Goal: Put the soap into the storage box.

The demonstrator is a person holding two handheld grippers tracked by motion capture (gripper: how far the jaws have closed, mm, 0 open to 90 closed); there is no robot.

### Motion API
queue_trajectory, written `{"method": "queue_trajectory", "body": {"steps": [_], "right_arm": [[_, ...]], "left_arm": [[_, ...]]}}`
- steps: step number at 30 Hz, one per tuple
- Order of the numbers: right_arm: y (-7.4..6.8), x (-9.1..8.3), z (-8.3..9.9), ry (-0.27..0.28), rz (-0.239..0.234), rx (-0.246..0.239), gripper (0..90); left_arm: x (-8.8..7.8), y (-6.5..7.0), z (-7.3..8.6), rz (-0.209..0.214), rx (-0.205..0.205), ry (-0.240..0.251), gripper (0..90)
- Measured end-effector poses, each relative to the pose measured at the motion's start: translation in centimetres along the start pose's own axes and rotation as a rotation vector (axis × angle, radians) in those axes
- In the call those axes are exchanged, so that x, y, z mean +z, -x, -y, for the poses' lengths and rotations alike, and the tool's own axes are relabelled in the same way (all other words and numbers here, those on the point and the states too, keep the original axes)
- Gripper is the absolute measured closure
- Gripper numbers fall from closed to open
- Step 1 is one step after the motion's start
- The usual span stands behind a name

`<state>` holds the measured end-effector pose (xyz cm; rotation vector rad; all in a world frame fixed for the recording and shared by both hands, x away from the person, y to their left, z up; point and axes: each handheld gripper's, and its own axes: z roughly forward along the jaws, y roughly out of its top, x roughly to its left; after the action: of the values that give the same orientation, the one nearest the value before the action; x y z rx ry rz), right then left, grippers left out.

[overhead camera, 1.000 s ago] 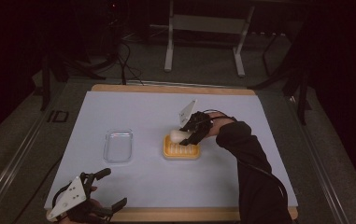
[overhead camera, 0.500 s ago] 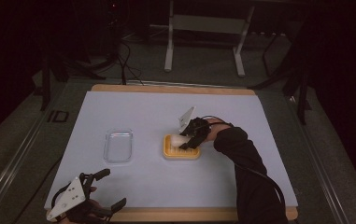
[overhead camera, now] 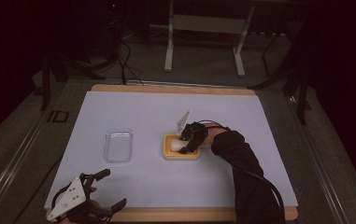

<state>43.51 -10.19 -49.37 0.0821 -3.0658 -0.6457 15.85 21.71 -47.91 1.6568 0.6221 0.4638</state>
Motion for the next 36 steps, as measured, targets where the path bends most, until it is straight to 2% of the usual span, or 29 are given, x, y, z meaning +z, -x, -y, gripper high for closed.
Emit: {"method": "queue_trajectory", "body": {"steps": [2,5,10,15,20,22,24,29,30,33,36], "right_arm": [[-0.1,0.0,-0.1,0.002,-0.001,0.002,46.5],[0.0,-0.5,-0.3,0.034,-0.011,0.022,45.2],[-0.1,-1.6,-0.7,0.043,0.022,0.023,45.2],[-0.4,-2.9,-1.0,0.066,0.064,0.047,43.9],[-1.1,-3.6,-1.0,0.061,0.072,0.076,40.5],[-1.3,-3.8,-1.0,0.047,0.074,0.099,35.1],[-1.5,-4.1,-0.8,0.041,0.098,0.132,32.2],[-1.8,-5.2,-0.3,0.088,0.153,0.211,19.5],[-1.9,-5.4,-0.2,0.089,0.153,0.229,14.1],[-2.2,-5.8,0.3,0.127,0.14,0.26,12.6],[-2.7,-6.2,0.9,0.122,0.177,0.282,11.3]], "left_arm": [[0.0,0.0,0.0,0.0,0.0,0.0,0.1],[0.0,0.0,0.0,0.0,0.002,-0.002,0.1],[0.0,0.1,0.0,0.001,0.003,-0.003,0.1],[0.1,0.0,0.0,0.002,0.005,-0.005,0.1],[0.2,0.1,0.0,0.004,0.007,-0.009,0.1],[0.2,0.0,0.0,0.003,0.006,-0.008,0.1],[0.2,0.1,0.0,0.002,0.009,-0.01,0.1],[0.3,0.1,0.0,0.001,0.007,-0.01,0.1],[0.3,0.1,0.0,0.001,0.007,-0.011,0.1],[0.3,0.1,0.0,0.0,0.007,-0.011,0.1],[0.3,0.1,0.0,-0.001,0.008,-0.012,0.1]]}}
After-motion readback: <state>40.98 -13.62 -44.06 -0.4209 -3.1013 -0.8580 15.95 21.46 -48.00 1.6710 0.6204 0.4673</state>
